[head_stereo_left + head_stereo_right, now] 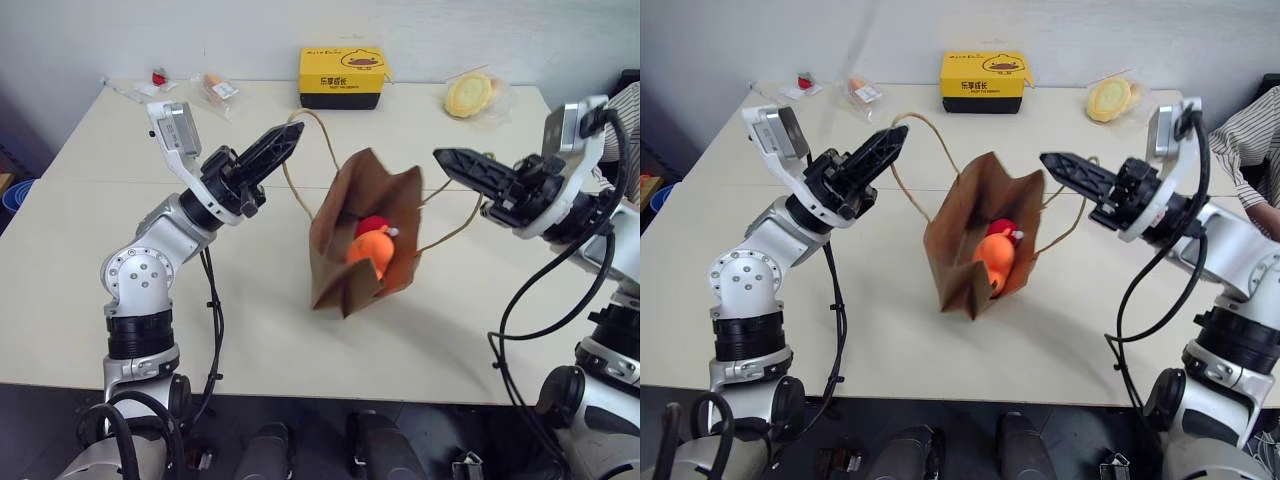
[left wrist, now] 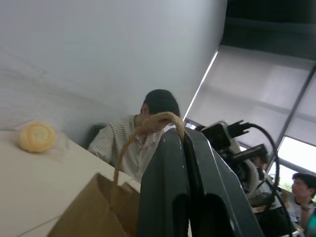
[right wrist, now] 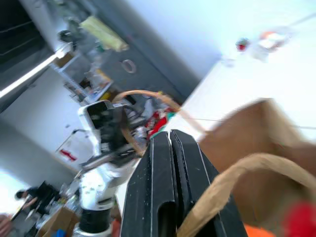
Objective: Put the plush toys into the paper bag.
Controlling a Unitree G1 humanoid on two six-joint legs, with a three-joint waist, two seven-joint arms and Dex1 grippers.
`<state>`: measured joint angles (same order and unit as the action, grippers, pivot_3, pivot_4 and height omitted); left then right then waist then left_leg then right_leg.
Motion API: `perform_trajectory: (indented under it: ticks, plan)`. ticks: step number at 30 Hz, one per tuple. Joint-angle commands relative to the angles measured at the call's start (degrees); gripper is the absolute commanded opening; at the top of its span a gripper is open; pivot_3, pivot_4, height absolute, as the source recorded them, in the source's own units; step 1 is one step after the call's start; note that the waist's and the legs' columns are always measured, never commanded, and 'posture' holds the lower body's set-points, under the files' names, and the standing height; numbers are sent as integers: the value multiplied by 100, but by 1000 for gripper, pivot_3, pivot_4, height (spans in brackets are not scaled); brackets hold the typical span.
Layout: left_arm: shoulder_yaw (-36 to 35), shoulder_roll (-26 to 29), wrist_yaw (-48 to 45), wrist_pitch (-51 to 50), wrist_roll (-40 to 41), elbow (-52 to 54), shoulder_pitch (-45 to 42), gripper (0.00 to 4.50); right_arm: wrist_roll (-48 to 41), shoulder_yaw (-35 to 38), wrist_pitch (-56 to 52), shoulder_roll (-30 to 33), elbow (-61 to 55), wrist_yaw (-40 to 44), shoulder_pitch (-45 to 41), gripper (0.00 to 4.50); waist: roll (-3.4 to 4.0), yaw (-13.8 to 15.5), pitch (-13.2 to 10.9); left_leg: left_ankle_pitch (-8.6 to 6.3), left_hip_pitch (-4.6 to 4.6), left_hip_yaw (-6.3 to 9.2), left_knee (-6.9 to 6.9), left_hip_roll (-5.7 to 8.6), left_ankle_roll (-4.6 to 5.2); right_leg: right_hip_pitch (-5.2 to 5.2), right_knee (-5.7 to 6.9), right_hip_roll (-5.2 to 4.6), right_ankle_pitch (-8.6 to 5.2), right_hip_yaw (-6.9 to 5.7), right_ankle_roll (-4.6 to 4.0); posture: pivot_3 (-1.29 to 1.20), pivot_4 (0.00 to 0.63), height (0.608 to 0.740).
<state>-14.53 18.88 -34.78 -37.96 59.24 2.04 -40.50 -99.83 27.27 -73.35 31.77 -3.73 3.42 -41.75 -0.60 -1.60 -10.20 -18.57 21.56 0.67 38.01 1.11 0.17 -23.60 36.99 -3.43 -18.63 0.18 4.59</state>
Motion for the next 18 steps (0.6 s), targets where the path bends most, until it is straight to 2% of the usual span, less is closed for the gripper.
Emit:
perform_trajectory:
  ticks: [1,5,9,12,15,16,18]
  plan:
    - [136,64,-253,352,-461,-15,29,0,187,-374,448,-187,-245,117,103,66,0,7,0,0,1,-1,0,0,0,-1,0,-1,0,1,0,0,150,740]
    - [467,140,-525,566,-991,118,300,0,785,-720,910,-377,-613,427,385,66,0,33,0,-3,10,0,2,2,5,-3,-6,-6,1,0,2,0,150,740]
    - [692,147,-683,833,-1423,181,555,0,893,-765,1415,-636,-827,538,501,66,0,49,0,-4,16,4,2,4,6,-7,-12,-8,1,-2,2,0,150,740]
    - [628,116,-682,893,-1464,179,613,0,615,-743,1544,-621,-794,501,457,66,0,60,0,-4,20,9,6,3,6,-10,-11,-9,2,-5,3,0,150,740]
    - [545,118,-665,898,-1454,149,621,0,502,-774,1593,-506,-787,538,430,630,0,81,0,-4,20,10,6,3,6,-10,-12,-10,2,-5,3,0,150,740]
    - [518,116,-655,883,-1428,153,624,0,491,-798,1560,-435,-807,639,420,958,0,90,0,-4,20,10,5,3,7,-10,-12,-10,2,-5,3,0,150,740]
    - [457,105,-629,833,-1353,168,635,426,377,-878,1385,-231,-804,813,417,1669,0,103,0,-5,20,10,5,3,8,-10,-14,-10,2,-6,3,0,150,740]
